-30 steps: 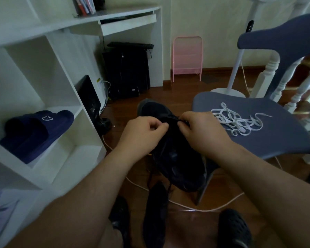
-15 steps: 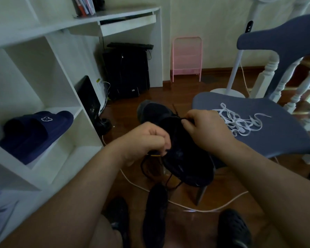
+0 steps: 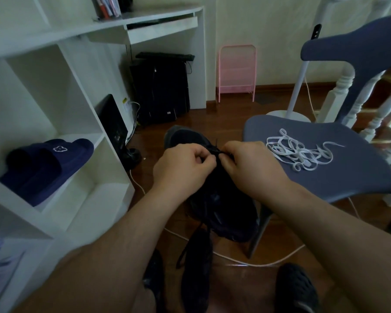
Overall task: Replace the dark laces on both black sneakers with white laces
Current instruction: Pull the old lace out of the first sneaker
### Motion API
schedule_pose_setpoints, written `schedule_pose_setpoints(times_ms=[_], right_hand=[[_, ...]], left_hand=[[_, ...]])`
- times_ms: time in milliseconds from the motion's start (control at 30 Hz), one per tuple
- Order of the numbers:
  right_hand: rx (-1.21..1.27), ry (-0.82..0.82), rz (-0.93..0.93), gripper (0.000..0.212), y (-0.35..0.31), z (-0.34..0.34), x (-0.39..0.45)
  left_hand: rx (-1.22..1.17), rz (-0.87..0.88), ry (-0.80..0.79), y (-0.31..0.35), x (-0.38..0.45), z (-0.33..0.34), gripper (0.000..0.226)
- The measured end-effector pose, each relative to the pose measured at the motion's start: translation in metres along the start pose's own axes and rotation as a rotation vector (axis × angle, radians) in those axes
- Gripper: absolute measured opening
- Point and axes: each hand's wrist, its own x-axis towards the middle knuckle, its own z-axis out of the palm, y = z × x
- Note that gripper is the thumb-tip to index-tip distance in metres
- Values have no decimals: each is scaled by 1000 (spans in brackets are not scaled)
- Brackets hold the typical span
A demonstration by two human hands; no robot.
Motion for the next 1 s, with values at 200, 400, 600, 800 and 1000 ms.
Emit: schedule_pose_setpoints(times_ms=[200,400,600,800,1000], right_hand=[[21,23,132,25,19,-10,4],[-2,-29,195,24,18,-14,3],[-10,-82,180,26,9,-10,4],[-8,-83,80,34,0,-3,3],[18,-119,31,38,-3,-1,4]], left_hand=[[-227,138,-227,-16,0,-19,35],[-100,-113,-361,-34,5,-28,52],[-188,-2,62,-30,5,-13,18],[33,79,133,-11,1,3,10],[367,51,228,2,2,1,25]])
